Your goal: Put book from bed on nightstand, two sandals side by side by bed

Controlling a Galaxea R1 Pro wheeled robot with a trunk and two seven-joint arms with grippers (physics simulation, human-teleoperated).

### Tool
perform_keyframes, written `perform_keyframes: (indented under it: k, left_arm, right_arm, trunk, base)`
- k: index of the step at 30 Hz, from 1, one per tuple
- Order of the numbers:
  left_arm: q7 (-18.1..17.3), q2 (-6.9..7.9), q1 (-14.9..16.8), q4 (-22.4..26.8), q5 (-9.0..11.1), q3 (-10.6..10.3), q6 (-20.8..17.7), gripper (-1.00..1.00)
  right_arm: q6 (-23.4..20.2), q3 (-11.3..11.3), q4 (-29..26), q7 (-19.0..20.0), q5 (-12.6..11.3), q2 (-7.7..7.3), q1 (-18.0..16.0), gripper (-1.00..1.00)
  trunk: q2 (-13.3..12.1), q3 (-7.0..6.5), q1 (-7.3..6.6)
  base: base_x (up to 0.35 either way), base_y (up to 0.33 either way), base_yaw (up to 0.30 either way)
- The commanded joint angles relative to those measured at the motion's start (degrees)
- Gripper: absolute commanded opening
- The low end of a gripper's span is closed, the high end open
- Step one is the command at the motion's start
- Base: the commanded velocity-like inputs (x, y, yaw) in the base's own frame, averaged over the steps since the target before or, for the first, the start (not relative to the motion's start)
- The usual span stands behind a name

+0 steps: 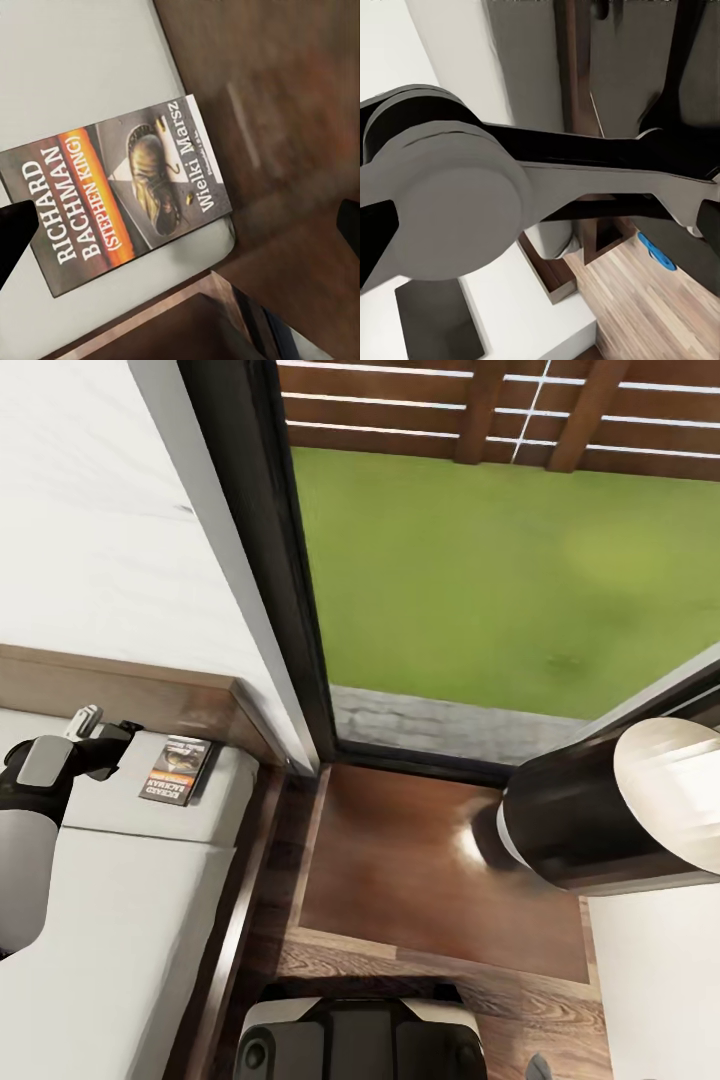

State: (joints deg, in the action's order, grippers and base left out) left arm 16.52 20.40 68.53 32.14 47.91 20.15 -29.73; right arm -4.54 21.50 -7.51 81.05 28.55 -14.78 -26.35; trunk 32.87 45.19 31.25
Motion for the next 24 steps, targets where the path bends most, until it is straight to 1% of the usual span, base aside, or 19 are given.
perform_keyframes:
  k: [1, 24]
  left_arm:
    - [0.5, -0.01, 0.02, 0.1, 0.61, 0.13, -0.23, 1.0]
    - [0.53, -0.01, 0.02, 0.02, 0.61, 0.01, -0.15, 1.0]
  right_arm:
    - [-0.49, 0.47, -0.04, 0.28, 0.46, 0.01, -0.01, 1.0]
    - [-0.47, 0.47, -0.04, 0.33, 0.46, 0.01, -0.01, 1.0]
  trunk:
    - [0.48, 0.23, 0.24]
    - [9.7, 4.36, 5.29]
  base:
    - [0.0, 0.0, 0.0]
    - [0.0, 0.0, 0.0]
